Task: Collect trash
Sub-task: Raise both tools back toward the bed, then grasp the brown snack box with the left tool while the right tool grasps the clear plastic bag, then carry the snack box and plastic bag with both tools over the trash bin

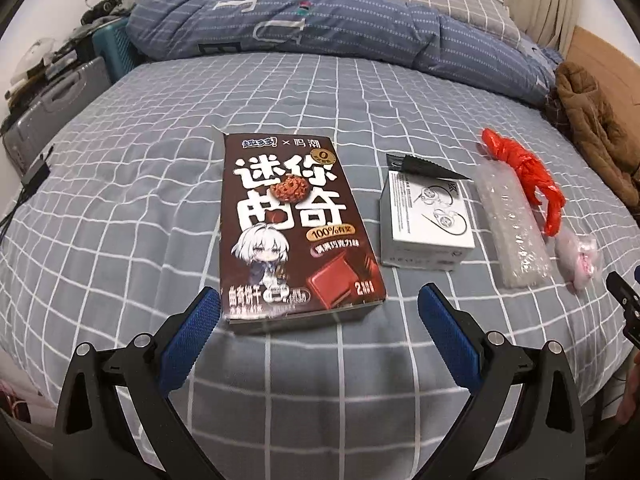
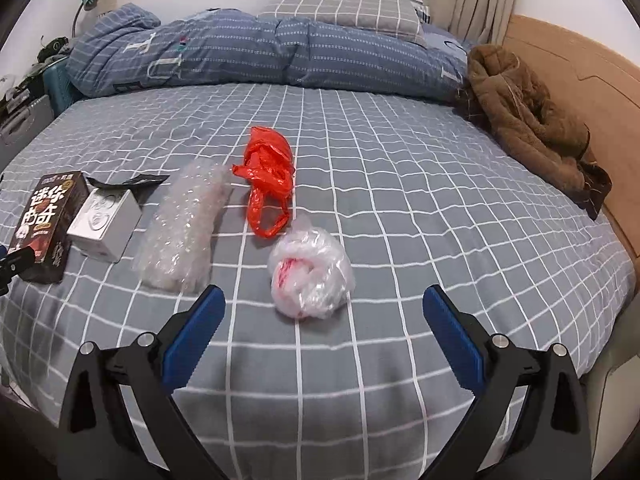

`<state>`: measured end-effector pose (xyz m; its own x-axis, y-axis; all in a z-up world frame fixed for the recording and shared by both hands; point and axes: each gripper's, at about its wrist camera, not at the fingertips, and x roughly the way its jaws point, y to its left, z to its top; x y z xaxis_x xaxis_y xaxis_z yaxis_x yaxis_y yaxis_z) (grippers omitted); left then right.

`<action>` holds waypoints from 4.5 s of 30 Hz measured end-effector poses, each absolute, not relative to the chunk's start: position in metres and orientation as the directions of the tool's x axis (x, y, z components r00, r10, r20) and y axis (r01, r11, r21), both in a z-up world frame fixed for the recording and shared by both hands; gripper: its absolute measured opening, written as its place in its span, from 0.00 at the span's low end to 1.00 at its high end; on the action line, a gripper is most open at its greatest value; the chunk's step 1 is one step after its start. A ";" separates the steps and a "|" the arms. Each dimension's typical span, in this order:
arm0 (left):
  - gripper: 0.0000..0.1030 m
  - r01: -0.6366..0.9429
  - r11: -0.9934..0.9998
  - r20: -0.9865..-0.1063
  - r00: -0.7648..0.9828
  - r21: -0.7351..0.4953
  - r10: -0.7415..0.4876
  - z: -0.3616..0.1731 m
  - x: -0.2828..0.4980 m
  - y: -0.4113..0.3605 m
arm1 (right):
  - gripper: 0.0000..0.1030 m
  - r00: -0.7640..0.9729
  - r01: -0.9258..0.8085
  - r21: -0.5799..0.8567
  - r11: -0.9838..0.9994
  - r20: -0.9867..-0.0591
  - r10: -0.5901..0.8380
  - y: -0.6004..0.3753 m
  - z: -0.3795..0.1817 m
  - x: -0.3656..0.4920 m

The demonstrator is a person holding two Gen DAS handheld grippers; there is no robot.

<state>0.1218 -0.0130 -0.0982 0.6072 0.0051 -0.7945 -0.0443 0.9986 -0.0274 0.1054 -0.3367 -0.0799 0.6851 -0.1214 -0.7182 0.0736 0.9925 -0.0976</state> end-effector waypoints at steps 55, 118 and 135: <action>0.89 -0.022 0.998 -0.765 0.643 -0.065 -0.035 -0.083 0.122 -0.006 | 0.31 0.693 0.005 0.011 1.000 -0.721 0.005 -0.301 -0.069 0.125; 0.86 0.005 0.999 -0.719 0.694 -0.041 -0.033 -0.068 -0.001 0.000 | 0.31 0.721 -0.108 0.063 0.992 -0.682 0.122 -0.235 -0.046 0.014; 0.86 -0.004 0.999 -0.745 0.666 -0.047 -0.032 -0.088 -0.067 0.010 | 0.31 0.680 -0.141 0.089 0.986 -0.716 0.162 -0.223 -0.066 -0.045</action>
<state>-0.0670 0.0102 -0.0882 0.6660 -0.0322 -0.7452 -0.0038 0.9989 -0.0466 -0.0450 -0.2228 -0.0656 0.6797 0.1615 -0.7155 -0.1407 0.9860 0.0890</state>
